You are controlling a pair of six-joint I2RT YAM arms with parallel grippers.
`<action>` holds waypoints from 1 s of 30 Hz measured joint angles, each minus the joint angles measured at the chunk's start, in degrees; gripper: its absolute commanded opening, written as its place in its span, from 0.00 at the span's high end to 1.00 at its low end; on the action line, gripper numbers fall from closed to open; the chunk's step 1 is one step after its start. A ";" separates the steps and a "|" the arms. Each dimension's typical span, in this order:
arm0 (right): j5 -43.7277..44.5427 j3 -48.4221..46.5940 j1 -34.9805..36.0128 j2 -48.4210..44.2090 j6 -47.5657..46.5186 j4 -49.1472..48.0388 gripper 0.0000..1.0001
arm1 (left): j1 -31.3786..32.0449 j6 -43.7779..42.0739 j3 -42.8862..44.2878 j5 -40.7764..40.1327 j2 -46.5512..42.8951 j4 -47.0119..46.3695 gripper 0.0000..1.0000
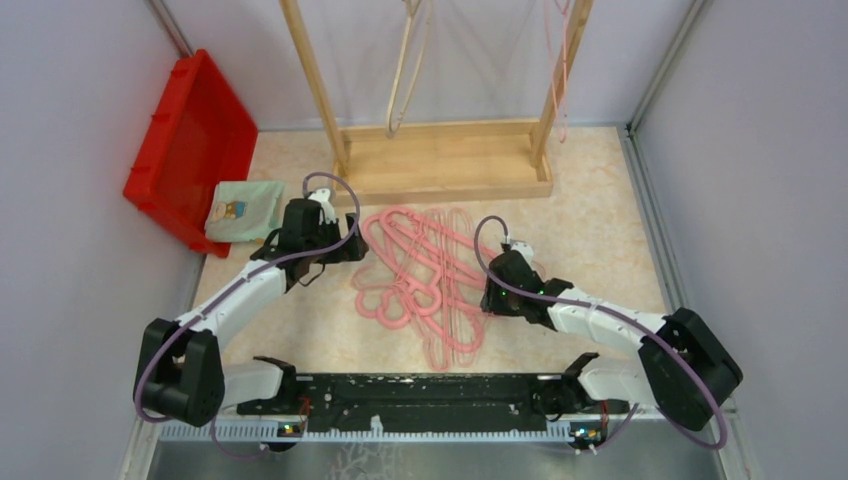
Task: Organize the hangers
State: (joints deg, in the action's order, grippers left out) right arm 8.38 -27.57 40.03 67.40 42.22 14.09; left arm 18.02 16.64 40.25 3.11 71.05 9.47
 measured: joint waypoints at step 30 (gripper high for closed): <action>30.42 -35.39 2.32 -8.11 -17.46 33.24 1.00 | 0.26 0.57 3.37 0.81 -0.48 0.15 0.02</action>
State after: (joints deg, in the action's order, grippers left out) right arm 38.81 -62.96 42.35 59.29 24.75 47.33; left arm 18.28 17.21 43.62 3.92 70.57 9.63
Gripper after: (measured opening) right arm 0.021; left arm 0.985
